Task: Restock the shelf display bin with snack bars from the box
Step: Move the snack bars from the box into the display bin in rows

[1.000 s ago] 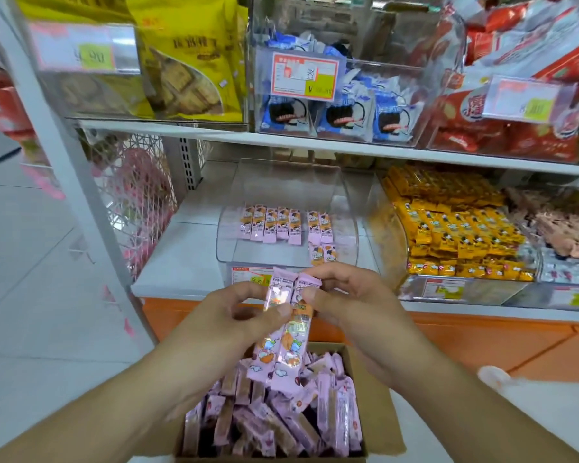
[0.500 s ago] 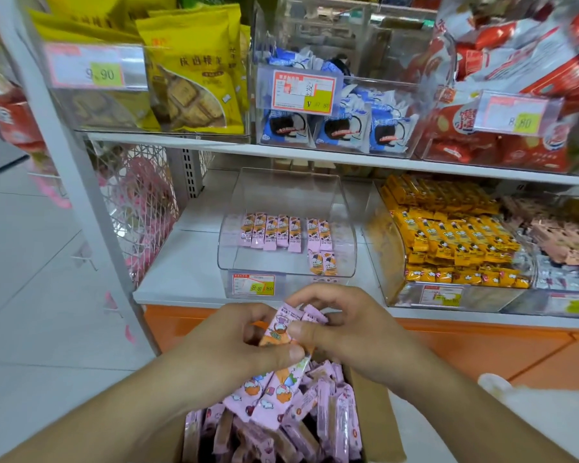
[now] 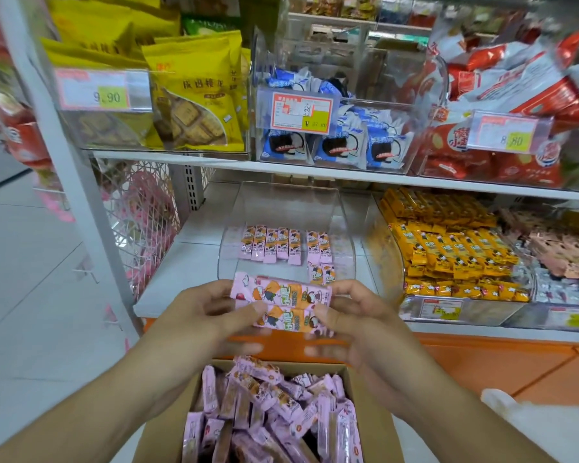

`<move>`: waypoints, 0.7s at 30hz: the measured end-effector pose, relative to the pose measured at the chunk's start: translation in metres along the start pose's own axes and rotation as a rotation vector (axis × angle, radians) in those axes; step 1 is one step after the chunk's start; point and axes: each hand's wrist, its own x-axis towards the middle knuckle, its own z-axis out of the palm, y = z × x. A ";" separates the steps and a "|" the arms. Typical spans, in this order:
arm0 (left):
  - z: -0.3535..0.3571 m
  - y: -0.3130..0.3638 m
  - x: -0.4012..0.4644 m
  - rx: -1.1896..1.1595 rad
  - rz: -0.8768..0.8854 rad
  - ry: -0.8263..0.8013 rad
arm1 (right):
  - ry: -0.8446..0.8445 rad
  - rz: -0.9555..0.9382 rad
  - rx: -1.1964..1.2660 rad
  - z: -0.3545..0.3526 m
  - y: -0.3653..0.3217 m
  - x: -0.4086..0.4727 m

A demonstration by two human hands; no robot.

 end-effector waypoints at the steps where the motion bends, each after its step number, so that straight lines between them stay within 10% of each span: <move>1: 0.002 0.001 0.000 -0.025 0.018 0.026 | -0.016 0.029 0.025 0.004 0.002 -0.002; 9: -0.003 0.006 0.002 0.147 0.100 0.053 | -0.088 0.164 0.042 0.019 0.015 -0.010; 17: -0.006 0.055 0.067 0.717 0.421 0.124 | 0.232 -0.517 -0.971 -0.030 -0.038 0.048; 21: 0.016 0.064 0.132 1.019 0.411 0.059 | 0.268 -0.466 -1.234 -0.053 -0.041 0.088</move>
